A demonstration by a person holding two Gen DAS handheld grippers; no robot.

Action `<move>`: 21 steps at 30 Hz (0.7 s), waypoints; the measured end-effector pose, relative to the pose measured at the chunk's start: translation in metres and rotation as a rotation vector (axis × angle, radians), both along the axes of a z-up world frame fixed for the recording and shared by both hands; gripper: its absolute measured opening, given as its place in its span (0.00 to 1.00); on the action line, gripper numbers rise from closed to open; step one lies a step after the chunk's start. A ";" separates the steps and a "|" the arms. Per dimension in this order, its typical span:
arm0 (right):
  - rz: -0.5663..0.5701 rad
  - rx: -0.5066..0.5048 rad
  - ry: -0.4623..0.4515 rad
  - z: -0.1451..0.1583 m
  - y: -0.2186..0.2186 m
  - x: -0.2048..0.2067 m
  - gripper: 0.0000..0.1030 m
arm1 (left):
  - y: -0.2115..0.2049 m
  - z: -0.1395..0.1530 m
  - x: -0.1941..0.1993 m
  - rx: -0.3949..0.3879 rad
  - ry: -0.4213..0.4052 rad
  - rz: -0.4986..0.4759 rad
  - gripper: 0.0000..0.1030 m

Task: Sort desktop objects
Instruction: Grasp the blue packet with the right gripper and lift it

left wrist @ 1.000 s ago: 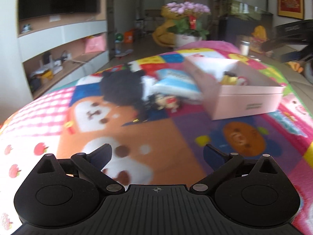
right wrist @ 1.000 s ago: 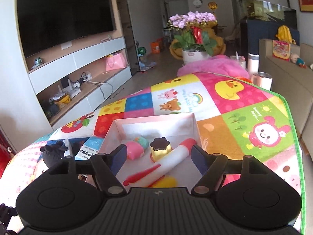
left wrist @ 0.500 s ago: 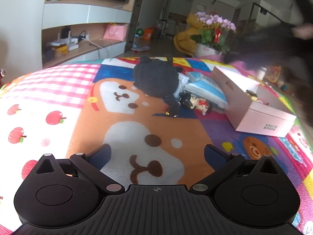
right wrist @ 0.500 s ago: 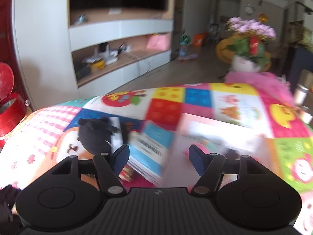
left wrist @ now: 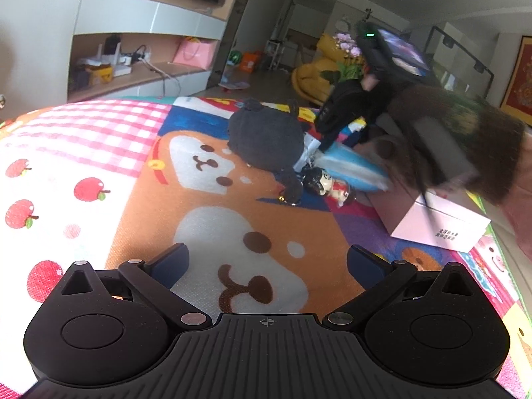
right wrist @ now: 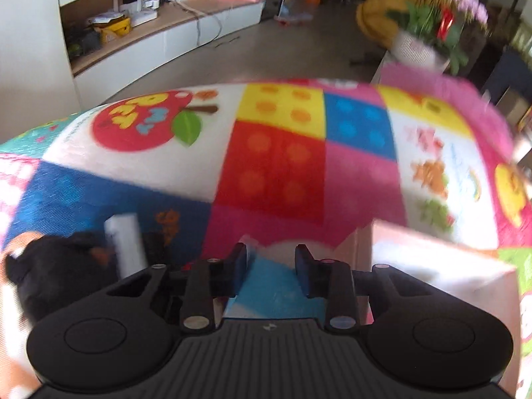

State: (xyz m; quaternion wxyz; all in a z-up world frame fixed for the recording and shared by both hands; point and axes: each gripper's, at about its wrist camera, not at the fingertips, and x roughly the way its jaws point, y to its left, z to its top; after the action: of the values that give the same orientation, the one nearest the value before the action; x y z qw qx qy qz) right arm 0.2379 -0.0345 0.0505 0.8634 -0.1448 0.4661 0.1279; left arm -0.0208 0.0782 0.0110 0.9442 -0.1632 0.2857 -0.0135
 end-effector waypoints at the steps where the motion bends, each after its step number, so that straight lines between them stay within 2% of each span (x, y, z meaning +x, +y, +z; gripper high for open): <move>1: 0.027 0.004 0.014 0.001 -0.002 -0.012 0.29 | 0.000 0.000 0.000 -0.004 -0.001 0.000 1.00; 7: 0.163 0.065 0.082 0.009 -0.030 -0.103 0.28 | 0.000 0.001 -0.002 -0.013 -0.003 0.001 1.00; 12: 0.263 0.082 -0.032 0.022 -0.058 -0.181 0.28 | 0.000 0.001 -0.002 -0.011 -0.003 0.002 1.00; 13: 0.272 0.094 -0.057 0.024 -0.066 -0.194 0.31 | 0.000 0.001 -0.002 -0.011 -0.002 0.002 1.00; 17: 0.238 0.092 -0.129 0.018 -0.097 -0.230 0.50 | -0.001 0.001 -0.002 -0.001 0.004 0.001 1.00; 21: 0.126 0.080 -0.172 0.007 -0.132 -0.252 0.55 | -0.008 0.003 0.002 0.044 0.024 -0.007 1.00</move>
State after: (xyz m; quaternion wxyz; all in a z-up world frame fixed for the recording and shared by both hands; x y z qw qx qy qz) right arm -0.0139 -0.1668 0.0572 0.8954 -0.1499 0.3748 0.1877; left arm -0.0192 0.0704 0.0136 0.9441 -0.1415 0.2978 -0.0083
